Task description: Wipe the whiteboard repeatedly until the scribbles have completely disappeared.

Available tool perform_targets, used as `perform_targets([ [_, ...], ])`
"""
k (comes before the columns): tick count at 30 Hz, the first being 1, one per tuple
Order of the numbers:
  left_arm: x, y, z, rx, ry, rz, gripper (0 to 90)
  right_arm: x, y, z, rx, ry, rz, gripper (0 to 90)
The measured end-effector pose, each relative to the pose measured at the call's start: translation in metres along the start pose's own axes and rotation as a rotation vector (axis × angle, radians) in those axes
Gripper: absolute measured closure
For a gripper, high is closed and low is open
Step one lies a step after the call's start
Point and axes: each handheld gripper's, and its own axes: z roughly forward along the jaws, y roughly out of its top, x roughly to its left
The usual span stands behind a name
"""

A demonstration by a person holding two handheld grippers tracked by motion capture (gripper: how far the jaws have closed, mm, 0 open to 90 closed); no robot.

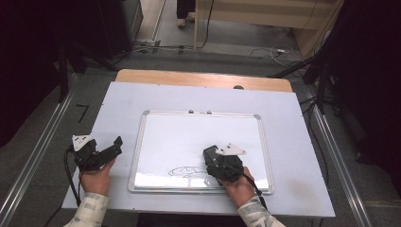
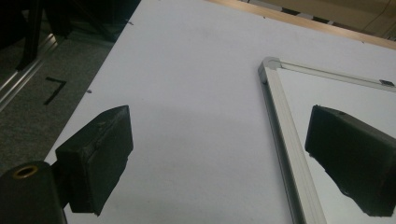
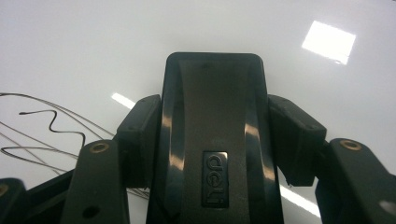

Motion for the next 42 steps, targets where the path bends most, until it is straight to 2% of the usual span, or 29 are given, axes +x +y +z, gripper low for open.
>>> perform_targets([
  [11,0.000,0.000,0.000,0.002,0.000,0.001,8.2,0.007,0.003,0.004,0.000,0.029,-0.019,38.3],
  [42,0.000,0.000,0.001,0.003,-0.005,0.000,8.2,0.026,0.011,0.012,0.003,0.061,-0.052,38.3],
])
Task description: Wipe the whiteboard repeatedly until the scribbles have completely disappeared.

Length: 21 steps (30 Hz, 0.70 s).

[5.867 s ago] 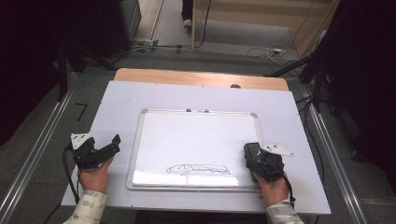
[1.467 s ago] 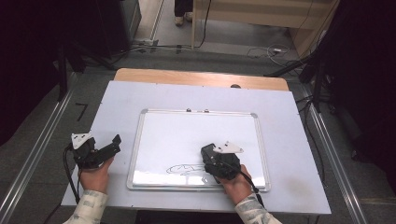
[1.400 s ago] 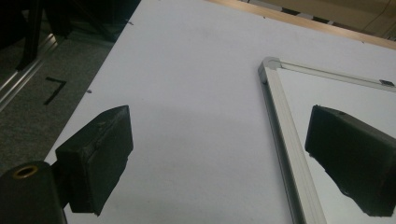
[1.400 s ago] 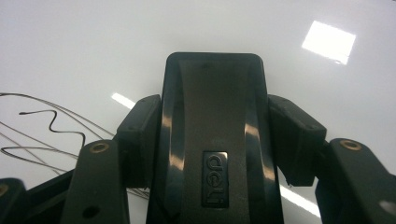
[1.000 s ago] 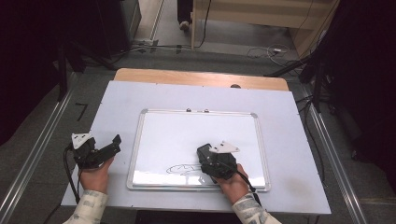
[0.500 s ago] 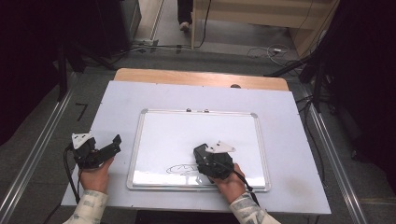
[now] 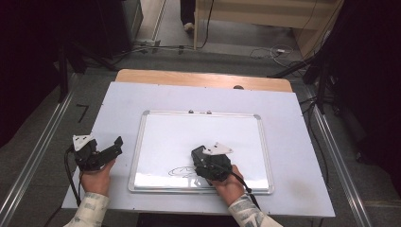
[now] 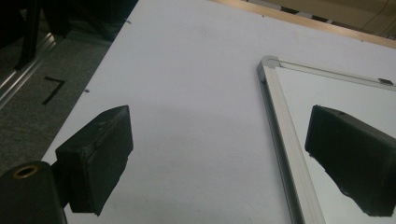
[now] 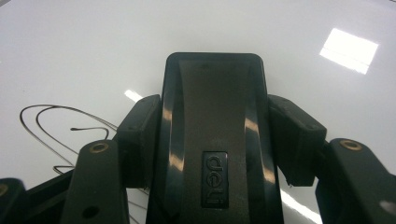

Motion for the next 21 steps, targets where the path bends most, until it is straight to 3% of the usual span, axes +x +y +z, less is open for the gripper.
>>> perform_targets([
  [21,0.000,0.000,0.000,-0.001,-0.002,-0.001,8.2,0.012,0.006,0.006,0.001,0.014,-0.014,38.3],
])
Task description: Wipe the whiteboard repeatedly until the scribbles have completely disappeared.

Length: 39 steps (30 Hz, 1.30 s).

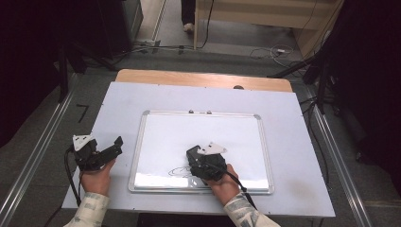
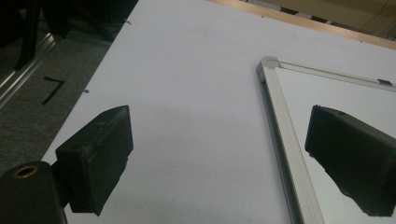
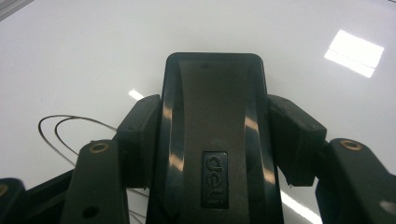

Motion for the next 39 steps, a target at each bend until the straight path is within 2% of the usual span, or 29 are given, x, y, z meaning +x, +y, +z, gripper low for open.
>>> perform_targets([
  [11,-0.001,0.000,0.000,-0.001,-0.001,0.000,8.7,0.005,0.003,0.003,-0.001,0.005,-0.013,38.3],
  [39,0.000,0.000,-0.003,-0.006,-0.009,-0.005,9.5,0.029,0.014,0.016,-0.003,0.039,-0.038,38.3],
])
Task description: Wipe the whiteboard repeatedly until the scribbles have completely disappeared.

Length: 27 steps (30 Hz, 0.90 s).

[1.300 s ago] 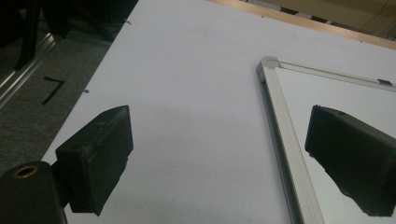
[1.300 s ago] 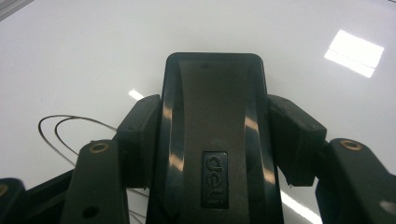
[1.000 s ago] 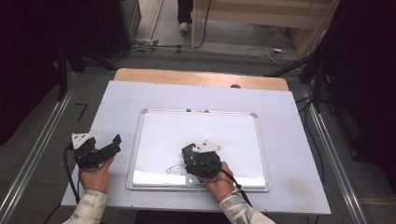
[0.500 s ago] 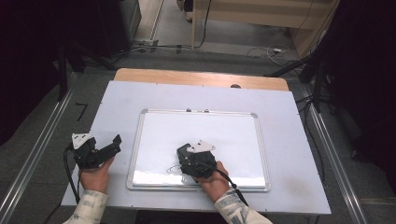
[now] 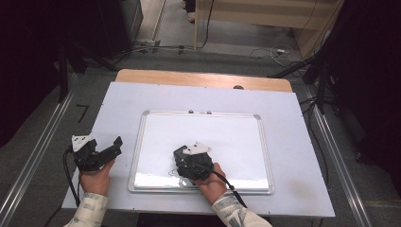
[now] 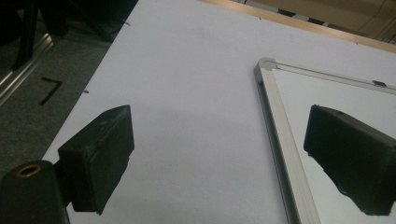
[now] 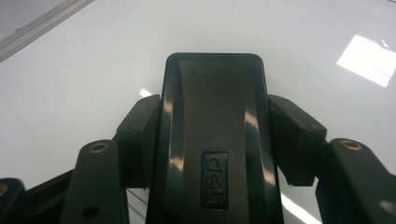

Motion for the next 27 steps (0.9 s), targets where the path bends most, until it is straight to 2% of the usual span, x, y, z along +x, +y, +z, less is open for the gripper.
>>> perform_targets([
  [27,0.000,0.000,0.000,0.000,-0.004,-0.002,9.5,0.018,0.013,0.014,-0.001,0.031,-0.025,38.3],
])
